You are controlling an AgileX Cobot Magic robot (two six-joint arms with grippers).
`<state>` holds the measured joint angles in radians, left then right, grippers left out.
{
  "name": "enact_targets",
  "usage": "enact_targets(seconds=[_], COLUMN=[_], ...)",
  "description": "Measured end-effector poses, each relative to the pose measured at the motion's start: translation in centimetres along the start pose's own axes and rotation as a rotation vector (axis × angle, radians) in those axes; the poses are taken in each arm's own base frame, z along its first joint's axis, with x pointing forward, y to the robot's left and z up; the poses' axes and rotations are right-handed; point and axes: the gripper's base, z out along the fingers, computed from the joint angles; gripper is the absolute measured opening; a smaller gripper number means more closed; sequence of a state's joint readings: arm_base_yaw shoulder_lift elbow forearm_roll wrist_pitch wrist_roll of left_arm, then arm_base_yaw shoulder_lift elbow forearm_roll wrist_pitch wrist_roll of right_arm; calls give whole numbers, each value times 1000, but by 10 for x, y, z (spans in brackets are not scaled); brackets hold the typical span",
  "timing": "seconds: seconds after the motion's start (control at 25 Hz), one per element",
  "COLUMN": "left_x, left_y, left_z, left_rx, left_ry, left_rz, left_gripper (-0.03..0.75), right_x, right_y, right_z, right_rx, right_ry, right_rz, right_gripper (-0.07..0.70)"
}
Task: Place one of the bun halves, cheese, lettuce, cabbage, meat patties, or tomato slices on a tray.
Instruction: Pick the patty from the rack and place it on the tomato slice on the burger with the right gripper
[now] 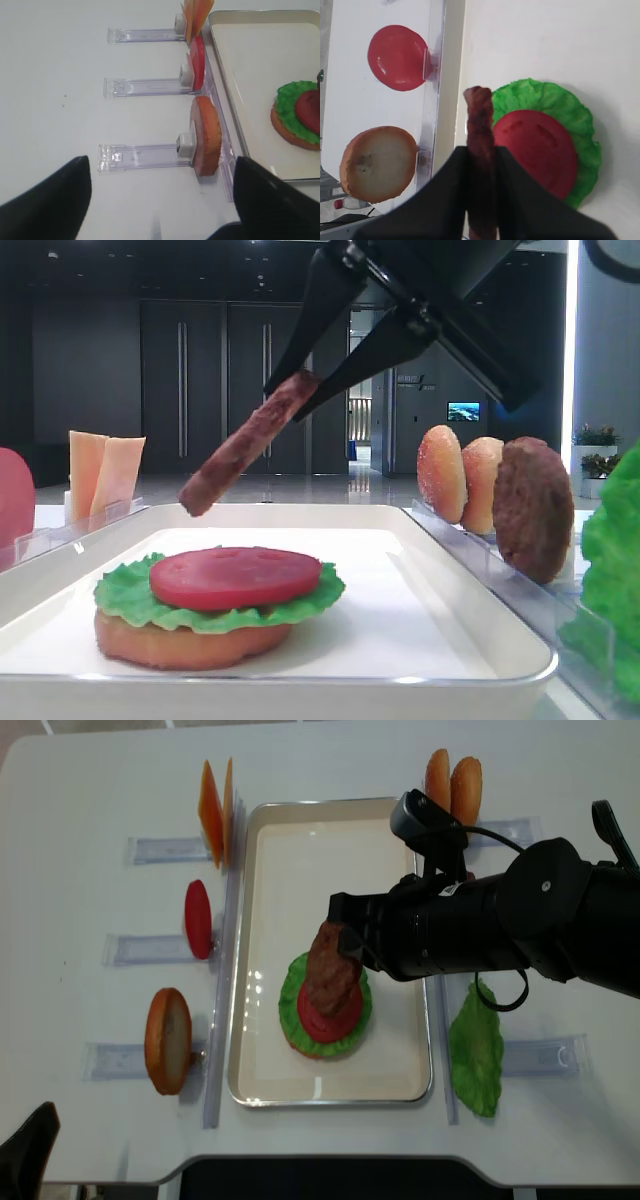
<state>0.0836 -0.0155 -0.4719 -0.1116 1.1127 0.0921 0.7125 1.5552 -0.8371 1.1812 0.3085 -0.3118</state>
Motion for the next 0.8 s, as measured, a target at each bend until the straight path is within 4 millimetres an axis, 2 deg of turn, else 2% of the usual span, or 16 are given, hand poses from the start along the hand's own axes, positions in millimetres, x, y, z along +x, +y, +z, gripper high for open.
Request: enact_targets(seconds=[0.32, 0.6, 0.8], left_x=[0, 0, 0], left_y=[0, 0, 0], left_z=[0, 0, 0], left_rx=[0, 0, 0], left_ry=[0, 0, 0], left_rz=[0, 0, 0], left_gripper=[692, 692, 692], right_x=[3, 8, 8], right_y=[-1, -9, -8], right_z=[15, 31, 33], right_rx=[-37, -30, -54], right_ry=[2, 55, 45], right_rz=[-3, 8, 11], right_gripper=[109, 109, 109])
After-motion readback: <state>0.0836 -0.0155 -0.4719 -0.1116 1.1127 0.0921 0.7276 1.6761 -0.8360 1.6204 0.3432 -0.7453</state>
